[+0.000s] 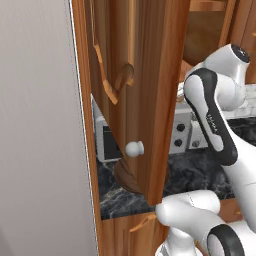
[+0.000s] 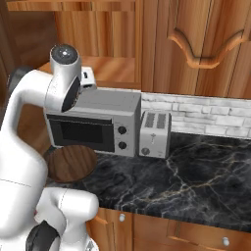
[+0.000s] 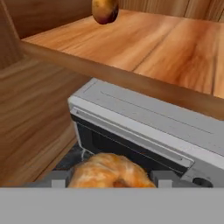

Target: Pick the tangerine from the cabinet and place it in the bowl. Then pick the bowl and place it in the sink. Then turn on the sink facuet.

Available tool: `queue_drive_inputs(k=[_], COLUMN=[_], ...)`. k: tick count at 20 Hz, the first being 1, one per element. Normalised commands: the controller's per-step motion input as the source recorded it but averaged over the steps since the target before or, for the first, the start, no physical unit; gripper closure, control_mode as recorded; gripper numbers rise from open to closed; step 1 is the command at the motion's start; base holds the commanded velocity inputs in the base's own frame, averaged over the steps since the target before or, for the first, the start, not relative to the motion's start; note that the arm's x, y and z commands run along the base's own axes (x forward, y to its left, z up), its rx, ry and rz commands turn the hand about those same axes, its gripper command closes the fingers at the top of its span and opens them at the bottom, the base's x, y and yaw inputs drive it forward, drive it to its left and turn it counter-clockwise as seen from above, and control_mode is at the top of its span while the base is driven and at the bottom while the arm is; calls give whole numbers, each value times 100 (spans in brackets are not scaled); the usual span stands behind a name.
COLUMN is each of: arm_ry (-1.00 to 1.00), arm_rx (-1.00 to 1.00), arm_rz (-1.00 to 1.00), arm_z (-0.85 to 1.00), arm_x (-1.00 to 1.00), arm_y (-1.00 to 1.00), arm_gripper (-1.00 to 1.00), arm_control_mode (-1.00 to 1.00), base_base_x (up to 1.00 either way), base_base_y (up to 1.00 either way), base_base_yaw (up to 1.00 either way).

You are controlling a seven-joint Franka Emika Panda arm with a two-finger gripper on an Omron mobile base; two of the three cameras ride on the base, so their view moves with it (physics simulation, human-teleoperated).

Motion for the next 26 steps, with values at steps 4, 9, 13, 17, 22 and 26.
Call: queue_drive_inputs(k=[4, 9, 13, 17, 22, 26], arm_ry=[14, 14, 14, 17, 21, 21], arm_rx=[0, 0, -2, 0, -1, 0], arm_rz=[3, 5, 6, 6, 1, 0], arm_z=[-73, -99, -100, -99, -78, -64], arm_x=[-100, -89, -1, 61, 75, 64], arm_y=[-37, -8, 22, 44, 60, 26], arm_gripper=[100, 100, 100, 100, 100, 100], arm_control_mode=[-100, -100, -100, -100, -100, -100], base_base_x=[0, 0, 0, 0, 0, 0], base_base_y=[0, 0, 0, 0, 0, 0], base_base_yaw=[0, 0, 0, 0, 0, 0])
